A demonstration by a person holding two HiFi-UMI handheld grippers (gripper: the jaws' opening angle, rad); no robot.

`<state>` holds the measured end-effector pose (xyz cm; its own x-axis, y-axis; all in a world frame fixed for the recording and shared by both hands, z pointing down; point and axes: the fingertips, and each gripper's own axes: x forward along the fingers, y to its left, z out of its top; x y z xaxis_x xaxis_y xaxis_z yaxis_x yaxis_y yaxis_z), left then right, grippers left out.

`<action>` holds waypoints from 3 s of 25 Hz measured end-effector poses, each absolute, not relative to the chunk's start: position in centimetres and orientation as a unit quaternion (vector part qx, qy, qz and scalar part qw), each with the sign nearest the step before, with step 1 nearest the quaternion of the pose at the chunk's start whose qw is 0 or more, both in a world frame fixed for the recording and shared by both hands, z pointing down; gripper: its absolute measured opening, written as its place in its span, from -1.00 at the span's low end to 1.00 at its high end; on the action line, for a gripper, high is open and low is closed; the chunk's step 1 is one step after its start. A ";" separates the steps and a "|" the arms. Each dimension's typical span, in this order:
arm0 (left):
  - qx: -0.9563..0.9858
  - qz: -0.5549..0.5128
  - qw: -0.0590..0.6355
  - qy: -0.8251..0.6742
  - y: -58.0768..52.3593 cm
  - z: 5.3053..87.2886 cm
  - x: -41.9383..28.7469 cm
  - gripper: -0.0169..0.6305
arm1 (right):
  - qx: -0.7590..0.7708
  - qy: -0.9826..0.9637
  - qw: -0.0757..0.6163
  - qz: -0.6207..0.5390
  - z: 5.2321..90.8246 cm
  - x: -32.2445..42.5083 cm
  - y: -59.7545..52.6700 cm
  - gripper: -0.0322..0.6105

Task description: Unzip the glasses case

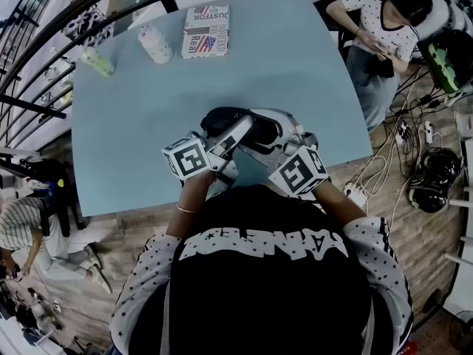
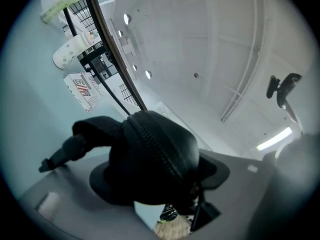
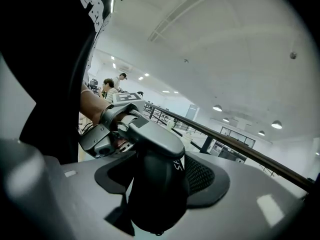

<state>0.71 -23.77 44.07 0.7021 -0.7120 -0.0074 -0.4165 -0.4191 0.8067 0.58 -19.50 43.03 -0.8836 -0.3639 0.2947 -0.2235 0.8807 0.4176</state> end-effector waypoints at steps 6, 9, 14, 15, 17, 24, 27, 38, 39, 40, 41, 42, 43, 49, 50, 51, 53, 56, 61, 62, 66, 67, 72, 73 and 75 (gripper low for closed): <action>0.831 -0.169 0.394 -0.355 -22.8 43.4 0.8 -0.95 | 0.152 -0.954 0.179 -0.186 43.0 0.8 -18.5 0.05; 0.847 -0.140 0.361 -0.365 -23.4 43.3 0.6 -0.95 | 0.146 -0.958 0.172 -0.177 43.3 0.9 -19.1 0.05; 0.848 -0.145 0.337 -0.382 -23.4 41.6 -0.7 -0.95 | 0.167 -0.962 0.160 -0.147 43.1 3.2 -19.3 0.03; 0.847 -0.149 0.331 -0.387 -23.1 41.0 -1.0 -0.95 | 0.175 -0.963 0.158 -0.134 43.2 4.0 -19.0 -0.03; 0.850 -0.152 0.316 -0.394 -22.7 40.0 -1.6 -0.95 | 0.191 -0.964 0.158 -0.100 43.8 5.5 -18.8 -0.15; 0.869 -0.144 0.281 -0.380 -21.5 38.2 -1.5 -0.95 | 0.206 -0.961 0.179 -0.053 46.1 7.1 -18.3 -0.37; 0.874 -0.135 0.283 -0.372 -21.2 38.3 -1.0 -0.95 | 0.209 -0.963 0.169 -0.037 46.2 6.9 -18.3 -0.51; 0.889 -0.091 0.271 -0.359 -20.6 39.3 0.4 -0.95 | 0.188 -0.960 0.196 -0.067 47.0 6.8 -17.8 -0.89; 0.889 -0.086 0.272 -0.357 -20.7 39.4 0.5 -0.95 | 0.185 -0.958 0.203 -0.076 47.1 6.8 -17.9 -0.89; 0.890 -0.082 0.273 -0.356 -20.7 39.5 0.5 -0.95 | 0.183 -0.956 0.212 -0.087 47.3 6.8 -17.9 -0.89; 0.891 -0.076 0.272 -0.355 -20.7 39.6 0.6 -0.95 | 0.180 -0.953 0.221 -0.100 47.4 6.8 -18.0 -0.89; 0.892 -0.072 0.272 -0.354 -20.7 39.6 0.7 -0.95 | 0.178 -0.950 0.230 -0.114 47.4 6.8 -18.0 -0.89; 0.893 -0.069 0.272 -0.352 -20.6 39.6 0.7 -0.95 | 0.177 -0.947 0.236 -0.125 47.4 6.8 -18.0 -0.89; 0.900 -0.054 0.268 -0.340 -19.8 39.7 1.0 -0.95 | 0.175 -0.934 0.264 -0.166 47.5 6.8 -18.0 -0.89; 0.901 -0.052 0.268 -0.337 -19.7 39.8 1.1 -0.95 | 0.175 -0.931 0.269 -0.172 47.5 6.9 -18.0 -0.89; 0.903 -0.050 0.268 -0.333 -19.6 39.9 1.2 -0.95 | 0.176 -0.930 0.272 -0.175 47.5 6.9 -18.1 -0.89; 0.904 -0.052 0.270 -0.327 -19.6 40.0 1.3 -0.95 | 0.178 -0.929 0.274 -0.175 47.4 7.0 -18.3 -0.89; 0.904 -0.051 0.276 -0.323 -19.3 39.9 1.6 -0.95 | 0.179 -0.927 0.278 -0.179 47.2 7.2 -18.4 -0.89; 0.911 -0.038 0.272 -0.308 -19.0 39.9 2.3 -0.95 | 0.172 -0.922 0.286 -0.193 47.0 7.4 -18.5 -0.89; 0.911 -0.038 0.273 -0.305 -19.0 39.9 2.5 -0.95 | 0.170 -0.922 0.288 -0.197 46.9 7.5 -18.6 -0.89; 0.913 -0.037 0.276 -0.299 -18.9 39.9 2.8 -0.95 | 0.155 -0.914 0.302 -0.224 46.8 7.6 -18.5 -0.89; 0.913 -0.036 0.276 -0.297 -18.7 39.9 2.8 -0.95 | 0.150 -0.911 0.305 -0.231 46.8 7.5 -18.5 -0.89; 0.917 -0.030 0.278 -0.286 -18.4 40.0 3.4 -0.95 | 0.134 -0.903 0.317 -0.257 46.7 7.7 -18.3 -0.89; 0.918 -0.029 0.277 -0.283 -18.4 40.1 3.6 -0.95 | 0.131 -0.901 0.320 -0.261 46.8 7.9 -18.3 -0.89; 0.920 -0.023 0.275 -0.279 -18.3 40.3 3.8 -0.95 | 0.127 -0.899 0.324 -0.267 47.0 8.0 -18.3 -0.89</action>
